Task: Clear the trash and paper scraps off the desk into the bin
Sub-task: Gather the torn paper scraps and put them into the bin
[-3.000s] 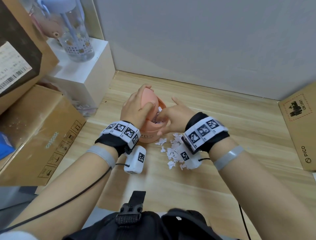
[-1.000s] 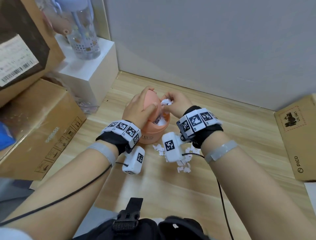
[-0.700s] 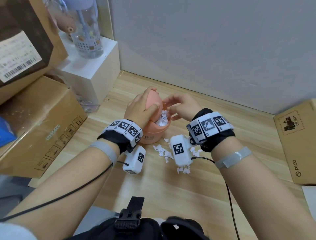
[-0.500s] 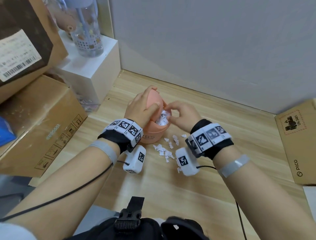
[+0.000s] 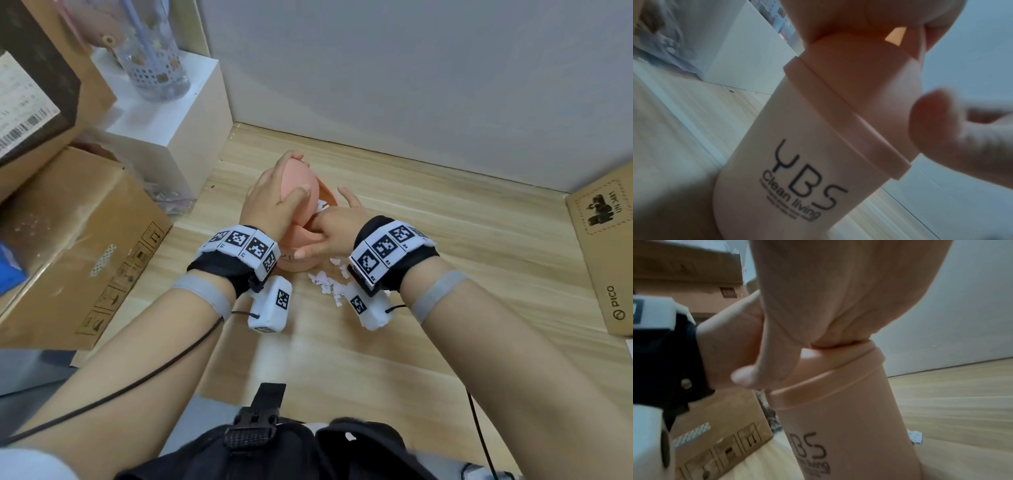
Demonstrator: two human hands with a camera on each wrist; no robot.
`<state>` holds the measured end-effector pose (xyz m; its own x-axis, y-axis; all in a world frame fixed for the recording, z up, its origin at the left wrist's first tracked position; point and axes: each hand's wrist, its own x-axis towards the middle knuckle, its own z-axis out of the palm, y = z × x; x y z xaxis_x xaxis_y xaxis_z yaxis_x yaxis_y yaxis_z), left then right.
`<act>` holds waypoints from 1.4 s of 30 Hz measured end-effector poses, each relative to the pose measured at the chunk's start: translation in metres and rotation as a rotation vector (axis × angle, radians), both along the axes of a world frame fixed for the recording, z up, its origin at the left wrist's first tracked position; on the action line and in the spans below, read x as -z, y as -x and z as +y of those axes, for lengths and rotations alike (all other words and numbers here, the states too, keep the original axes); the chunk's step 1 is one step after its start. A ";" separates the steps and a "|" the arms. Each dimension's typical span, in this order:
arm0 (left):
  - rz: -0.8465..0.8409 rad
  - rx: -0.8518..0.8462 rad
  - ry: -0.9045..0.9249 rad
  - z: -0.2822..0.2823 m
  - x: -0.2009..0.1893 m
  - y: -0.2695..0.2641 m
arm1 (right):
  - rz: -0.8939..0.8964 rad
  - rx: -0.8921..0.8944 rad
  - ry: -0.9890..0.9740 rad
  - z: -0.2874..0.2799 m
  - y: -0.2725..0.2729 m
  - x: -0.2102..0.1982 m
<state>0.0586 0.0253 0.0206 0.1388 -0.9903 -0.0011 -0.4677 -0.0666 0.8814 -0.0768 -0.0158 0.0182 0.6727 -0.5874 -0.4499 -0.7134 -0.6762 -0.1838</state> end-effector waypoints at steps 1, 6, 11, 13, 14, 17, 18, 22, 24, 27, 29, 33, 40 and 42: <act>-0.001 0.003 0.001 0.000 0.000 0.000 | -0.072 0.032 0.012 0.000 0.003 -0.003; 0.001 -0.011 0.002 -0.001 0.000 0.001 | -0.734 0.370 -0.010 0.006 0.050 -0.006; 0.022 -0.032 -0.001 -0.002 0.003 0.001 | -0.600 1.011 -0.063 0.027 0.126 0.046; 0.036 -0.041 0.005 -0.003 0.005 0.001 | -0.369 1.023 -0.151 0.043 0.148 0.069; 0.041 -0.043 0.013 -0.003 0.006 0.000 | -0.282 0.994 -0.207 0.052 0.154 0.078; 0.050 -0.046 0.023 -0.005 0.008 0.000 | -0.049 0.830 -0.276 0.074 0.153 0.102; 0.054 -0.044 0.025 -0.005 0.008 0.000 | 0.002 0.774 -0.259 0.078 0.149 0.108; 0.072 -0.041 0.023 -0.004 0.009 0.000 | -0.034 0.716 -0.216 0.077 0.124 0.119; 0.081 -0.042 0.029 -0.004 0.010 0.000 | -0.078 0.722 -0.175 0.072 0.109 0.121; 0.080 -0.049 0.033 -0.004 0.012 0.000 | -0.138 0.699 -0.150 0.058 0.088 0.126; 0.087 -0.056 0.024 -0.005 0.012 0.001 | -0.194 0.651 -0.152 0.049 0.075 0.129; 0.090 -0.054 0.027 -0.004 0.012 0.000 | -0.337 0.521 -0.076 0.045 0.061 0.129; 0.079 -0.044 0.025 -0.004 0.012 -0.001 | -0.476 0.535 -0.123 0.047 0.075 0.122; 0.073 -0.043 0.022 -0.004 0.012 -0.002 | -0.490 0.584 -0.115 0.047 0.080 0.123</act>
<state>0.0605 0.0209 0.0084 0.1814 -0.9834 0.0090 -0.3995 -0.0653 0.9144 -0.1563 0.0309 -0.1046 0.4063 -0.8760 -0.2598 -0.7674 -0.1728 -0.6174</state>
